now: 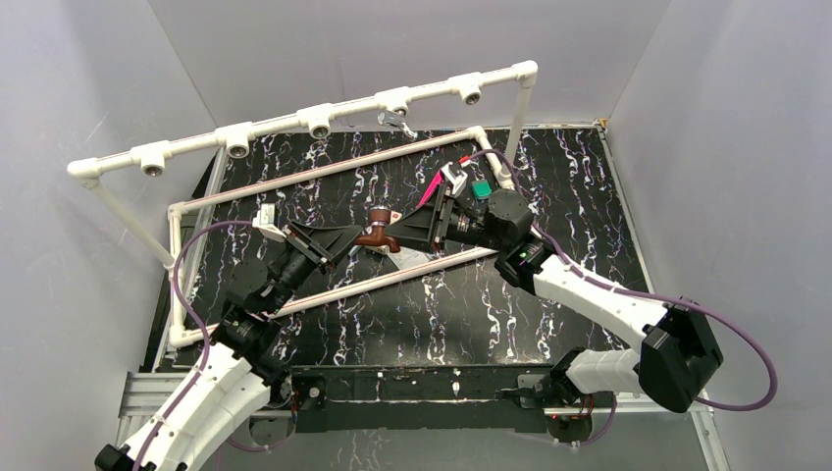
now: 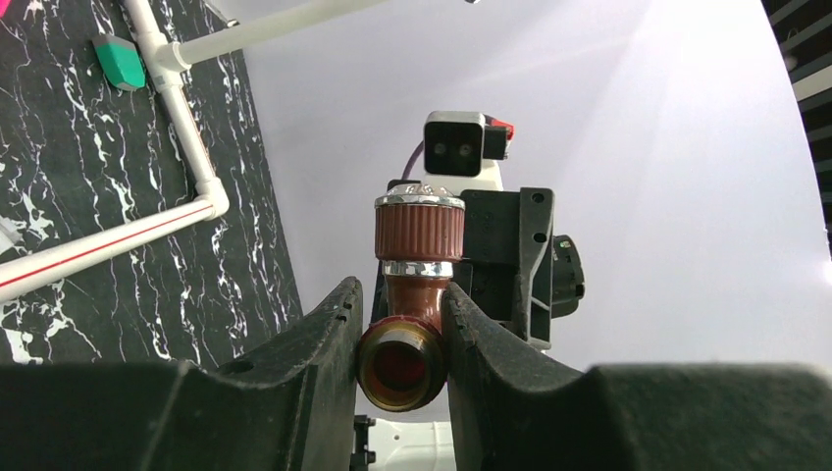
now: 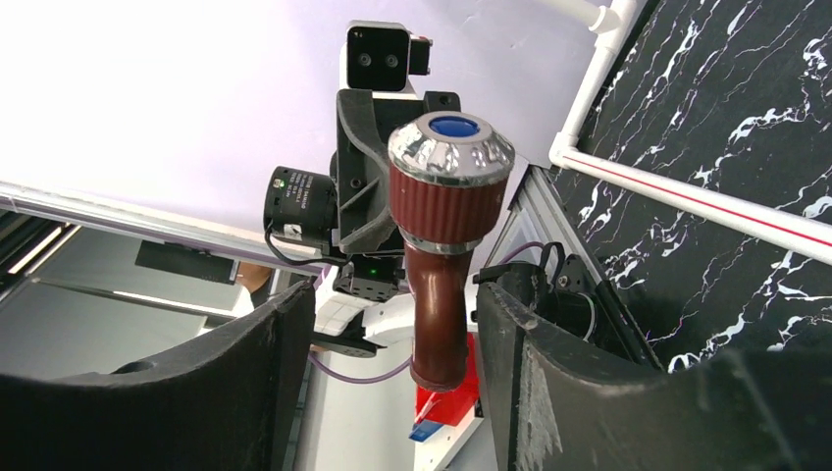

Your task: Install the water faucets

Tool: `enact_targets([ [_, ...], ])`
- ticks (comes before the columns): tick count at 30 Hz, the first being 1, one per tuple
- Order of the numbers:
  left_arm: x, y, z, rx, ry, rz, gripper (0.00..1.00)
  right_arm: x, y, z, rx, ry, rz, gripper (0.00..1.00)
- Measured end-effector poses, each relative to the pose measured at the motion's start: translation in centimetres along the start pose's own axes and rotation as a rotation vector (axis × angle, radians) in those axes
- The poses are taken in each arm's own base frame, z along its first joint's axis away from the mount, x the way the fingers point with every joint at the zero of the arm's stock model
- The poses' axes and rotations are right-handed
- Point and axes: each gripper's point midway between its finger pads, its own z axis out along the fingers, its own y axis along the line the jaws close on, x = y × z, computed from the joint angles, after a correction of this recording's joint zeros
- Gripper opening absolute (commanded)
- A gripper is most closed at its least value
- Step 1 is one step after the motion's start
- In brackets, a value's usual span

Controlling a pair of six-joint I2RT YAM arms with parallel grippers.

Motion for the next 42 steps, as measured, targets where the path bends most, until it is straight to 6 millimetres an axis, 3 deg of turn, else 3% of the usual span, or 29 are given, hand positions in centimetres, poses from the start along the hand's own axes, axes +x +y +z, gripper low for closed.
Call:
enact_targets([
  [10,-0.5,-0.3,0.1,0.013,-0.025,-0.010,0.00,0.5,-0.6,0.7,0.004,0.014,0.034,0.58],
  [22,-0.4,0.6,0.3,-0.010,-0.029,-0.029,0.00,0.4,-1.6,1.1,0.035,-0.002,0.018,0.42],
  [42,-0.2,2.2,0.8,-0.074,-0.022,-0.046,0.00,0.3,-3.4,1.6,0.089,-0.021,-0.028,0.41],
])
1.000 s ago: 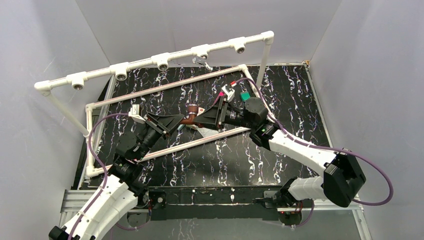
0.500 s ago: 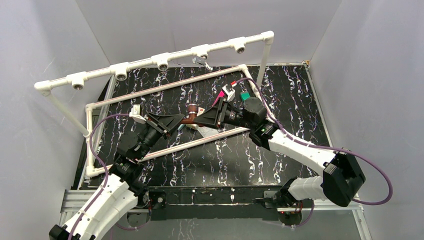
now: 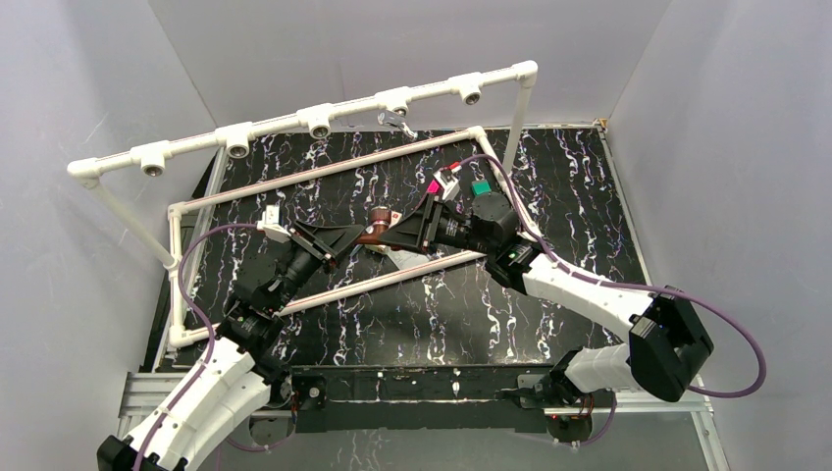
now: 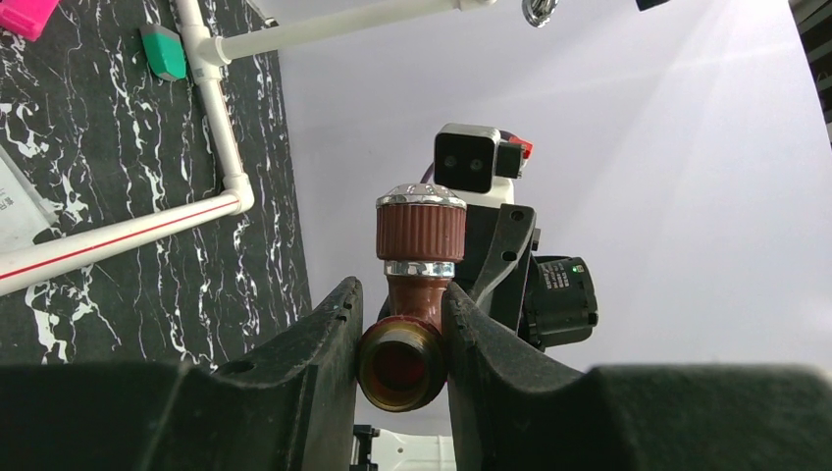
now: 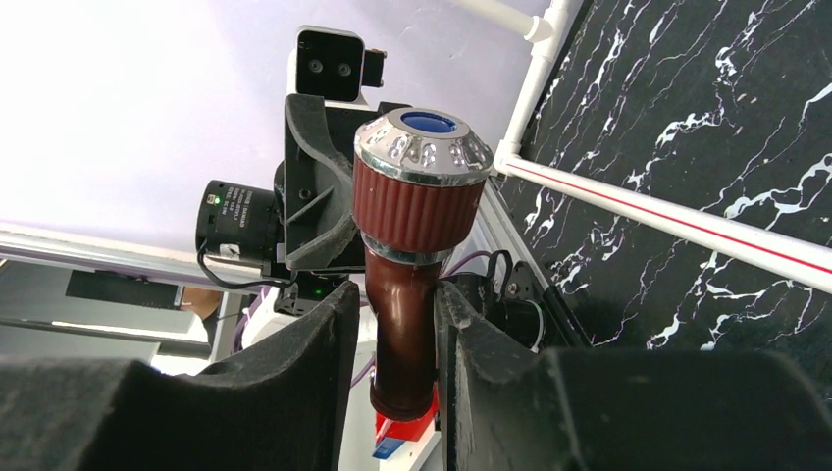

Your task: Install the water faucets

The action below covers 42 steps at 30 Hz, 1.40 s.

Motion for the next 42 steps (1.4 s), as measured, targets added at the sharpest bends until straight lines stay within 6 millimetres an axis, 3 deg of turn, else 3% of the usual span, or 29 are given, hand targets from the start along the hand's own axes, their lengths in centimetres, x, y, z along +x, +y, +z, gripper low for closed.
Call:
enact_targets([
  [6,0.0,0.2,0.1,-0.007,0.001,-0.001,0.00,-0.1,-0.2,0.1,0.007,-0.007,0.000,0.36],
  [7,0.0,0.1,0.1,-0.006,0.002,-0.001,0.00,0.0,-0.2,0.1,0.007,-0.007,0.000,0.31],
  [9,0.0,0.1,0.1,-0.006,0.001,-0.002,0.00,-0.1,-0.2,0.2,0.007,-0.009,-0.003,0.01],
  [20,-0.2,0.3,0.3,-0.015,-0.008,-0.009,0.00,-0.1,-0.2,0.2,0.010,-0.016,0.003,0.01],
  [21,-0.2,0.3,0.3,-0.017,-0.009,-0.009,0.03,-0.2,-0.2,0.2,0.011,-0.018,0.003,0.01],
  [24,-0.2,0.3,0.4,-0.025,-0.008,-0.009,0.26,-0.3,-0.3,0.2,0.018,-0.026,0.003,0.01],
  [27,-0.1,0.2,0.5,-0.030,0.000,-0.007,0.43,-0.3,-0.2,0.0,0.026,-0.032,0.000,0.01],
  [31,0.3,0.7,0.6,-0.057,0.024,0.005,0.60,-0.5,0.2,-0.3,0.025,-0.049,-0.032,0.01],
  [36,0.5,0.9,0.6,-0.092,0.046,0.027,0.70,-0.7,0.6,-1.2,0.045,-0.073,-0.079,0.01],
  [42,0.1,-1.1,0.7,-0.094,0.056,0.101,0.73,-1.2,1.0,-3.2,0.102,-0.122,-0.168,0.01],
])
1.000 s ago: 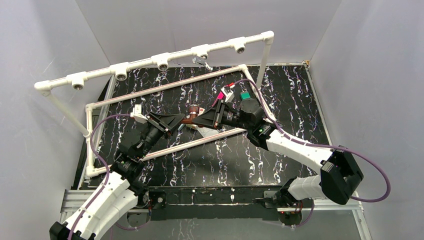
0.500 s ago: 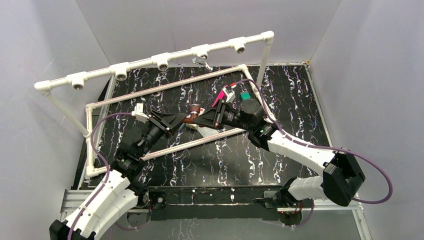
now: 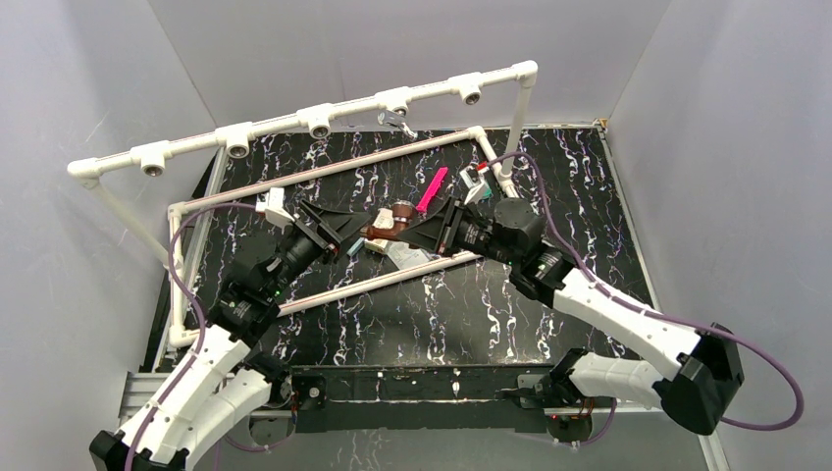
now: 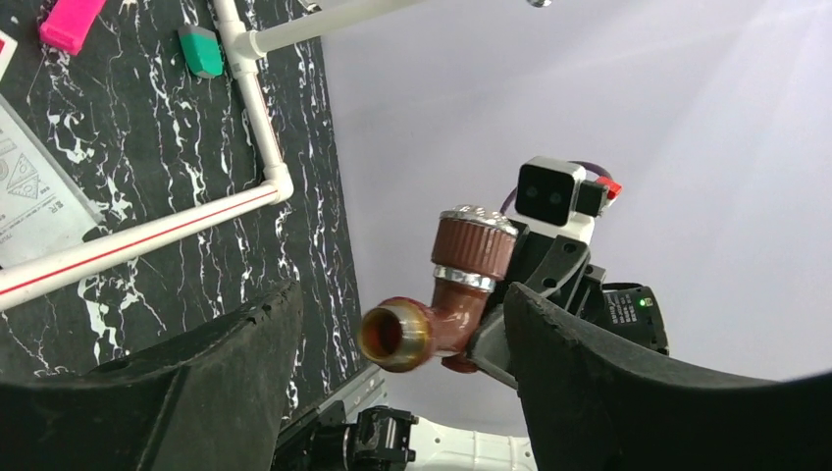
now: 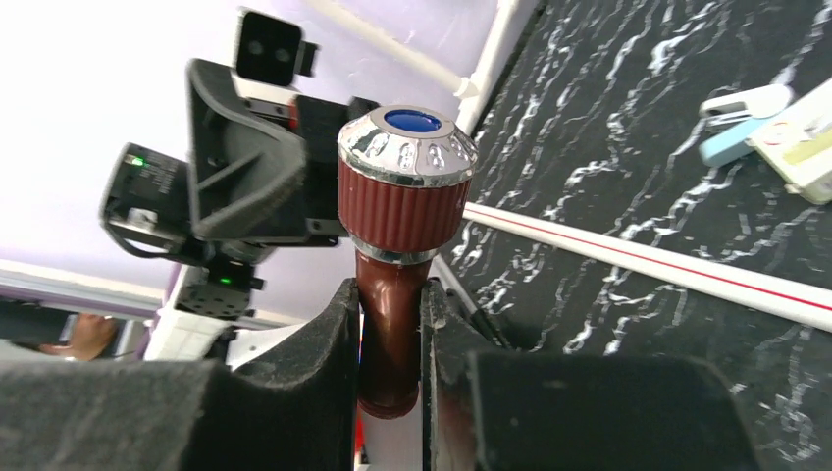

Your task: Install the water faucets

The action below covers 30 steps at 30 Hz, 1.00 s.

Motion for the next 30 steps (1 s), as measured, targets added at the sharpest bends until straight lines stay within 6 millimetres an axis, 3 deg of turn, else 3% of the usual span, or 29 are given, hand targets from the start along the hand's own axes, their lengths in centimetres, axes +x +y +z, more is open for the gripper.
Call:
enact_targets([
  [10,-1.2,-3.2,0.1,-0.037,0.032,0.188,0.76,-1.3,-2.7,-3.1,0.214,-0.055,-0.194,0.01],
  [18,-4.5,-9.6,0.7,-0.015,-0.009,0.436,0.74,-4.5,-3.3,-6.2,0.372,-0.143,-0.400,0.01],
  [23,-6.7,-12.1,2.3,-0.044,-0.032,0.577,0.74,-6.2,-3.4,-7.7,0.454,-0.169,-0.521,0.01],
  [30,-10.7,-15.1,6.7,-0.094,-0.092,0.786,0.72,-9.0,-2.8,-9.7,0.560,-0.206,-0.693,0.01],
])
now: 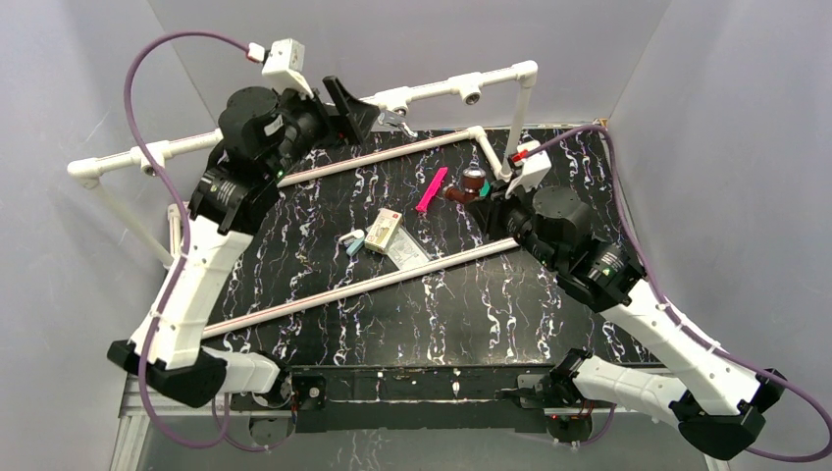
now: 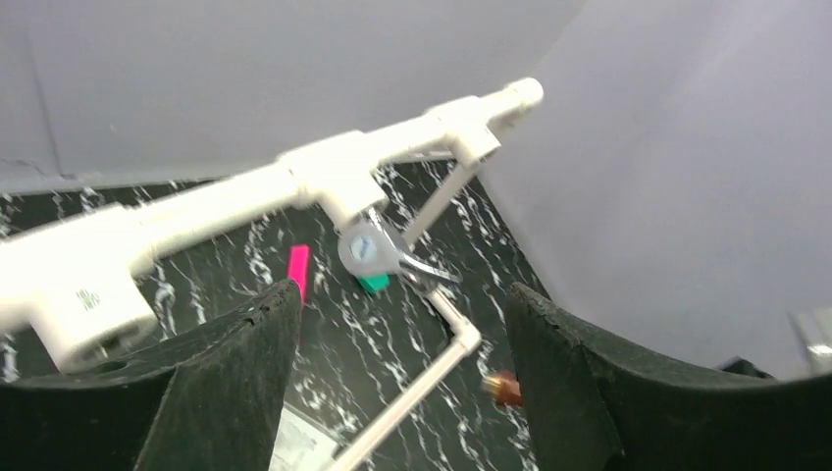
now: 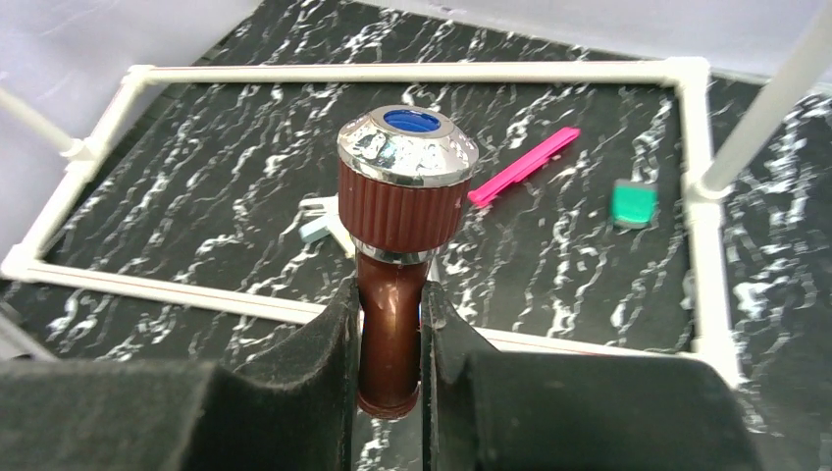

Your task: Install the water faucets

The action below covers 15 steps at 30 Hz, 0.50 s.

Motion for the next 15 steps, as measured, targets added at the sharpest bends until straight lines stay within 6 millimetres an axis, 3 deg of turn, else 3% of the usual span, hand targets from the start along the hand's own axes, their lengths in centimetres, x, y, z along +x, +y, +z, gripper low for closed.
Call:
enact_targets([
  [8,-2.5,1.6,4.3,-0.085,-0.066,0.153,0.70,-2.7,-1.9,-0.9,0.085,-0.051,-0.170,0.01],
  [15,-2.3,4.0,9.0,-0.155,-0.082,0.235,0.71,-5.3,-2.6,-1.4,0.119,-0.112,-0.318,0.01],
])
